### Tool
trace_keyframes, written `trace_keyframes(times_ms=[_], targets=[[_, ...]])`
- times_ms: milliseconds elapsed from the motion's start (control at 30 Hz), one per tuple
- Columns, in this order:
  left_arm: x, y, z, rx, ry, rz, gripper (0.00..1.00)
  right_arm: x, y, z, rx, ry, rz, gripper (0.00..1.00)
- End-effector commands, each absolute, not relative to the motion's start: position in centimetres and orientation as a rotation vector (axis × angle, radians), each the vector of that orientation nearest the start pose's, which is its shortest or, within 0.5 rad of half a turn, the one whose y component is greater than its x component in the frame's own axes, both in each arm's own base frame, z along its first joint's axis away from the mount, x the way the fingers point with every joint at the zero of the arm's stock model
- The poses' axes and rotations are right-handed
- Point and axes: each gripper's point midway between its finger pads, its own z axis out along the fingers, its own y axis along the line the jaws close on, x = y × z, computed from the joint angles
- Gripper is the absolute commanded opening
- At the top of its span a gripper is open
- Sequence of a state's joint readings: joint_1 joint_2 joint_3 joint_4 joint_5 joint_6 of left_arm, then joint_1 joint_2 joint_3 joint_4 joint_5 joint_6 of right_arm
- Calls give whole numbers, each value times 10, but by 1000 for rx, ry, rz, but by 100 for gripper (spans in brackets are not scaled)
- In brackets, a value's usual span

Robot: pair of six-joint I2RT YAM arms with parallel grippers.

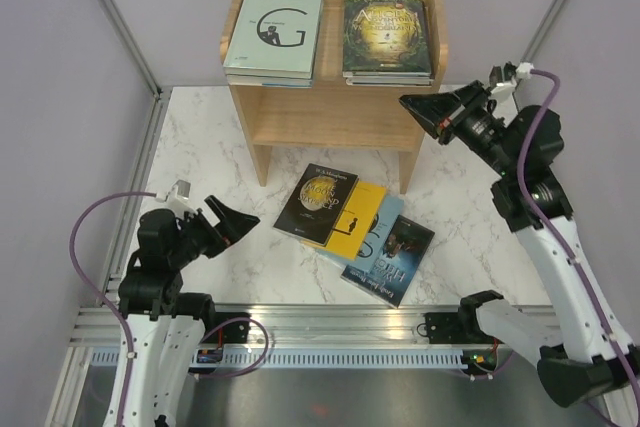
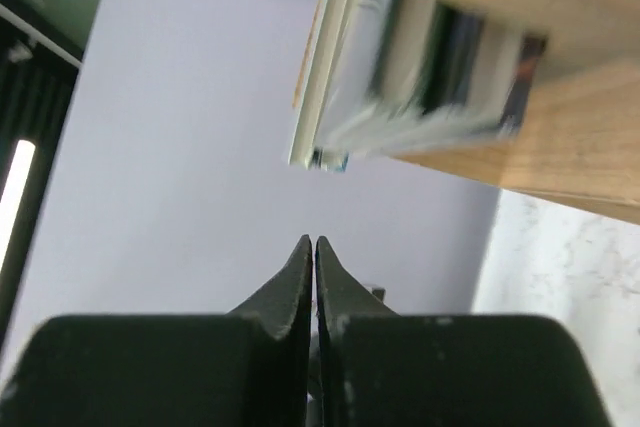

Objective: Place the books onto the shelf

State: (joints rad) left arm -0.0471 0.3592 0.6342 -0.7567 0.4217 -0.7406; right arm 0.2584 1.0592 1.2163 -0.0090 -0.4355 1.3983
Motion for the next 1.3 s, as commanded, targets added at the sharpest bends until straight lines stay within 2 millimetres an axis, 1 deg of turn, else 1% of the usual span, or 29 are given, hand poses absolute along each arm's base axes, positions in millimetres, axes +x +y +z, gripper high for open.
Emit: trace_keyframes(times_ms=[0, 33, 67, 100, 133, 167, 200, 233, 267, 300, 333, 400, 500, 533, 567, 633, 733, 767, 800, 867, 900, 933, 1000, 1033, 1067, 1100, 1133, 1200, 1267], targets=[[182, -120, 201, -352, 2069, -1001, 100, 250, 178, 467, 312, 1592, 1397, 7], [183, -123, 199, -357, 2074, -1035, 100, 248, 178, 442, 316, 1644, 1365, 16], [188, -125, 186, -380, 2109, -1050, 100, 238, 177, 426, 292, 1679, 1332, 21], [195, -127, 187, -373, 2090, -1062, 100, 236, 178, 407, 293, 1723, 1325, 25], [200, -127, 178, -393, 2107, -1066, 100, 233, 186, 370, 304, 1815, 1333, 32], [207, -127, 170, -413, 2136, -1063, 100, 228, 188, 358, 299, 1833, 1339, 36], [212, -126, 165, -429, 2149, -1047, 100, 226, 192, 330, 312, 1888, 1328, 40], [221, -125, 166, -420, 2132, -1042, 100, 229, 191, 319, 344, 1891, 1285, 42], [226, -125, 163, -426, 2136, -1039, 100, 222, 201, 311, 314, 1914, 1290, 44], [234, -125, 154, -452, 2167, -1029, 100, 223, 204, 301, 312, 1931, 1266, 45], [244, -125, 157, -436, 2143, -1025, 100, 223, 212, 288, 304, 1957, 1249, 47], [259, -122, 143, -474, 2181, -985, 100, 230, 223, 266, 306, 2012, 1224, 47], [282, -123, 137, -439, 2178, -926, 99, 243, 237, 231, 322, 2088, 1176, 45], [292, -124, 126, -444, 2213, -903, 99, 249, 242, 219, 333, 2112, 1161, 45], [299, -126, 125, -431, 2212, -883, 99, 254, 243, 214, 340, 2115, 1151, 45], [312, -130, 108, -412, 2255, -828, 99, 264, 248, 199, 352, 2137, 1127, 45], [332, -134, 99, -393, 2245, -796, 99, 276, 258, 183, 348, 2162, 1114, 47], [337, -136, 85, -403, 2273, -787, 99, 278, 260, 177, 350, 2173, 1109, 47], [346, -137, 87, -391, 2248, -790, 99, 281, 264, 173, 344, 2179, 1110, 48], [355, -139, 73, -384, 2270, -782, 98, 285, 272, 155, 337, 2220, 1094, 50], [360, -138, 69, -374, 2267, -766, 97, 288, 273, 150, 341, 2229, 1077, 52], [367, -137, 71, -368, 2259, -754, 97, 289, 277, 137, 339, 2258, 1057, 53], [373, -137, 59, -357, 2279, -733, 97, 293, 278, 126, 341, 2281, 1029, 57], [378, -139, 61, -348, 2268, -741, 97, 294, 278, 114, 347, 2305, 1003, 58], [381, -141, 60, -342, 2269, -753, 97, 295, 279, 109, 349, 2315, 990, 59], [381, -145, 55, -325, 2284, -771, 97, 296, 279, 104, 347, 2327, 975, 61], [385, -149, 56, -312, 2281, -784, 97, 296, 279, 93, 351, 2350, 945, 62], [388, -158, 53, -274, 2300, -810, 96, 297, 279, 83, 356, 2371, 920, 64], [385, -166, 48, -253, 2328, -827, 95, 295, 281, 68, 356, 2408, 885, 65]])
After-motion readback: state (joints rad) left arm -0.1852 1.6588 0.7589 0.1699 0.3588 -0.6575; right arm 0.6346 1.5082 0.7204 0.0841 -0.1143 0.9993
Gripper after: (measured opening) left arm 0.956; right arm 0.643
